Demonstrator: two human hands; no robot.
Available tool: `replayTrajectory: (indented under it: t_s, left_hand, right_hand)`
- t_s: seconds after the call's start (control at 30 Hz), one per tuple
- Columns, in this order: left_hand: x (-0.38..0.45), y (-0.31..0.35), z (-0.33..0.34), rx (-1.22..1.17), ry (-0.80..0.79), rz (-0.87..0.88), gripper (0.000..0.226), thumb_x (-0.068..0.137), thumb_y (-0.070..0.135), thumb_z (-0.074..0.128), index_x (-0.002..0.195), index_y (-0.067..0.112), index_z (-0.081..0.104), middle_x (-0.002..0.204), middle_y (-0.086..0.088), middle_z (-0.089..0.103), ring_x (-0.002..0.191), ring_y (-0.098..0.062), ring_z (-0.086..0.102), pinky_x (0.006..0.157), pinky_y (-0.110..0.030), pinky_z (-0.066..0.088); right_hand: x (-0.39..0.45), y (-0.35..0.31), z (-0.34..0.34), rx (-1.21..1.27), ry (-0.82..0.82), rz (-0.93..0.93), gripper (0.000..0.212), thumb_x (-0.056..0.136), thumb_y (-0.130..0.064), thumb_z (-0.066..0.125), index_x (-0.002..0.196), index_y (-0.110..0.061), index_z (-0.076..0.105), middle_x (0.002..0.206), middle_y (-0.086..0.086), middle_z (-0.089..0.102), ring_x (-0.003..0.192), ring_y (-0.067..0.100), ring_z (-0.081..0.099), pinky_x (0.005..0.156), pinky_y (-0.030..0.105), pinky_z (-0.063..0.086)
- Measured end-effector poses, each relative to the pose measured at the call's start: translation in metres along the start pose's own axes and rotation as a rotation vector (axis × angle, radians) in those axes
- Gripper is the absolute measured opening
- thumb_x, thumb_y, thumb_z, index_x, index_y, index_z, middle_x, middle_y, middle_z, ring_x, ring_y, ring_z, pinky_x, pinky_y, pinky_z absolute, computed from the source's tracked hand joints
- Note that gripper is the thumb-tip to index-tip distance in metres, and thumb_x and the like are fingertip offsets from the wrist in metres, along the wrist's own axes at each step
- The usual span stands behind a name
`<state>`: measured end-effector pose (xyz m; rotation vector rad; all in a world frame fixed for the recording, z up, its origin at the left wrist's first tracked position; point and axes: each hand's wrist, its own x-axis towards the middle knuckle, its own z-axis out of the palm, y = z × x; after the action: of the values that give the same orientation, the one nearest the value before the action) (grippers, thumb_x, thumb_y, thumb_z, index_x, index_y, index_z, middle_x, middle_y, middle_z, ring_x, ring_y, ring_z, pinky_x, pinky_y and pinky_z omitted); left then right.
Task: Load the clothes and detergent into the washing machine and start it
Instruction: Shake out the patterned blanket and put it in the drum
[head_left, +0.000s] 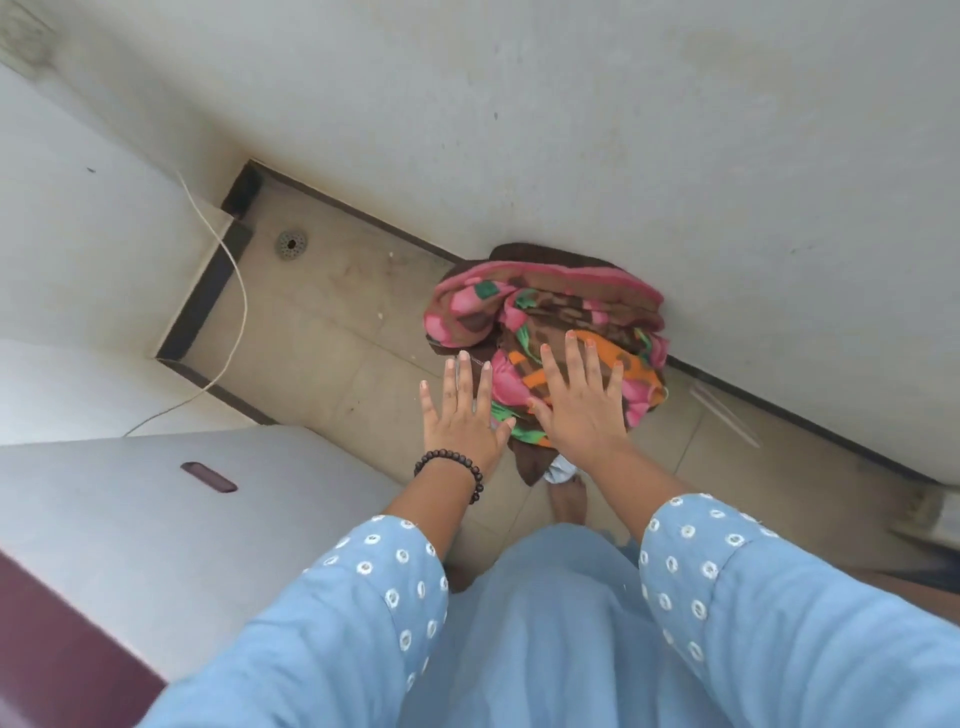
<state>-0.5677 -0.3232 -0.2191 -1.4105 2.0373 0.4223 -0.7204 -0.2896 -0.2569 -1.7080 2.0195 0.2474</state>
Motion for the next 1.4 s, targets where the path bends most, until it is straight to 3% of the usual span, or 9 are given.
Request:
replayTrajectory:
  t_s: [0.27,0.57,0.73,0.87,0.93,1.07,1.13,1.27,1.4]
  left_hand:
    - [0.042,0.007,0.020,-0.024,-0.034,0.011,0.075,0.101,0.056,0.017,0.154,0.016,-0.018,0.160,-0.012,-0.027,0.148,-0.028,-0.023,0.118,-0.057,-0.009]
    - [0.055,0.012,0.039,-0.034,-0.098,0.021,0.073,0.101,0.055,0.013,0.153,0.016,-0.019,0.160,-0.011,-0.027,0.149,-0.026,-0.022,0.120,-0.056,-0.007]
    - [0.059,0.004,0.037,-0.076,-0.070,0.023,0.073,0.101,0.056,0.015,0.154,0.016,-0.016,0.162,-0.010,-0.023,0.149,-0.026,-0.021,0.120,-0.054,-0.007]
    - [0.058,-0.006,0.031,-0.221,-0.014,0.022,0.071,0.102,0.053,0.021,0.157,0.014,-0.003,0.164,-0.011,-0.013,0.151,-0.026,-0.015,0.120,-0.051,-0.007]
    - [0.056,-0.011,0.027,-0.364,-0.005,-0.010,0.069,0.102,0.052,0.025,0.156,0.014,0.006,0.165,-0.011,-0.007,0.151,-0.025,-0.012,0.121,-0.049,-0.006]
    - [0.043,-0.017,0.019,-0.620,-0.030,-0.092,0.065,0.102,0.052,0.024,0.154,0.013,0.020,0.165,-0.010,0.006,0.152,-0.023,-0.004,0.121,-0.047,-0.002]
    - [0.035,-0.020,0.014,-0.782,-0.020,-0.147,0.067,0.101,0.055,0.022,0.152,0.012,0.028,0.162,-0.012,0.020,0.152,-0.025,0.007,0.122,-0.048,0.005]
    - [0.012,-0.029,-0.008,-1.049,0.026,-0.182,0.062,0.101,0.053,0.025,0.142,0.010,0.042,0.144,-0.011,0.048,0.136,-0.025,0.040,0.113,-0.040,0.031]
    - [-0.017,-0.038,-0.032,-1.219,-0.002,-0.114,0.063,0.093,0.069,0.025,0.133,0.025,0.047,0.130,0.005,0.057,0.127,-0.018,0.050,0.102,-0.031,0.036]
  right_hand:
    - [0.033,0.021,0.027,0.016,-0.118,0.021,0.067,0.100,-0.053,0.027,0.155,-0.020,0.008,0.163,0.012,-0.005,0.149,0.035,-0.006,0.116,0.062,0.006]
    - [0.070,0.029,0.035,0.119,-0.319,0.059,0.048,0.101,-0.046,0.035,0.142,-0.023,0.043,0.162,0.011,-0.011,0.148,0.037,-0.012,0.114,0.064,0.003]
    - [0.085,0.022,0.030,0.219,-0.458,0.145,0.055,0.101,-0.035,0.042,0.152,-0.020,0.026,0.163,0.000,0.000,0.149,0.032,-0.013,0.116,0.063,0.005]
    - [0.088,0.012,0.022,0.452,-0.399,0.170,0.040,0.098,-0.028,0.048,0.133,-0.008,0.055,0.142,0.010,0.048,0.140,0.029,0.031,0.109,0.045,0.034]
    - [0.081,0.002,0.010,0.684,-0.333,0.227,0.022,0.093,-0.022,0.058,0.102,-0.008,0.072,0.099,0.006,0.068,0.099,0.022,0.060,0.083,0.032,0.047]
    - [0.061,-0.025,-0.024,1.043,-0.234,0.330,0.007,0.082,-0.011,0.068,0.088,-0.012,0.067,0.072,-0.005,0.058,0.065,0.010,0.053,0.055,0.022,0.040]
    - [0.052,-0.039,-0.039,1.170,-0.276,0.352,0.015,0.081,-0.013,0.070,0.095,-0.013,0.064,0.078,-0.006,0.058,0.070,0.007,0.052,0.057,0.021,0.037]
    - [0.035,-0.056,-0.069,1.470,-0.386,0.401,0.017,0.085,-0.006,0.060,0.074,-0.018,0.057,0.070,0.001,0.055,0.063,0.014,0.050,0.058,0.024,0.039]
    - [0.018,-0.072,-0.108,1.634,-0.380,0.369,0.016,0.086,0.001,0.053,0.078,-0.013,0.056,0.072,0.007,0.053,0.064,0.018,0.049,0.059,0.027,0.041]
